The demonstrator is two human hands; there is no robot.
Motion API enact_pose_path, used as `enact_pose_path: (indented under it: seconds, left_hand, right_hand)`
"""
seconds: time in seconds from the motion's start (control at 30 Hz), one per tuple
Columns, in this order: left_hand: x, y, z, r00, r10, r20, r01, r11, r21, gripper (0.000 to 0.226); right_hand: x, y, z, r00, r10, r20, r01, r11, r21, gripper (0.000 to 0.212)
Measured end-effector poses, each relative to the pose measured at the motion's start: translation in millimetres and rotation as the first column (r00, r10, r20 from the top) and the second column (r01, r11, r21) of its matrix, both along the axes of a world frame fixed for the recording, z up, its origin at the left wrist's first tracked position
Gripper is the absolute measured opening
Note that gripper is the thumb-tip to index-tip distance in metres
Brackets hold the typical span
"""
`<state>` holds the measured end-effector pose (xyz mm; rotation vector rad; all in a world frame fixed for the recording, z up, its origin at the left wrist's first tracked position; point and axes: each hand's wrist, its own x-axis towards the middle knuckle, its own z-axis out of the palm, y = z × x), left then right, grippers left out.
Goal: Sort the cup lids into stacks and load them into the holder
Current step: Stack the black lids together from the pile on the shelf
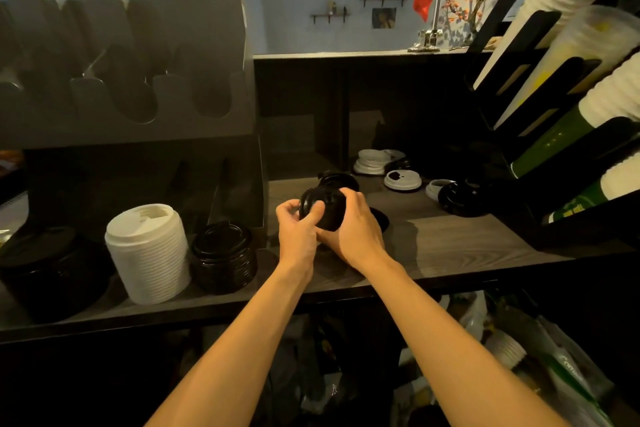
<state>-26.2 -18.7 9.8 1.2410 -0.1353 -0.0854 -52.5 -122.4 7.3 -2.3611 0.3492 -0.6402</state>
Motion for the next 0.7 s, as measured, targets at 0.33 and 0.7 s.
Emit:
enact_pose_path:
  seconds: [0.33,0.7]
  left_hand:
    - [3,2,-4,0.995,0.023,0.102,-0.034,0.995,0.098,0.033]
    - [4,3,-5,0.981,0.035,0.193,-0.054,0.994,0.091,0.032]
  right_hand:
    - [-13,-12,-5,0.966,0.014,0.258,-0.062,0.982,0.179,0.033]
    - [-15,-13,-5,0.976,-0.005,0.217,0.004,1.000,0.009,0.042]
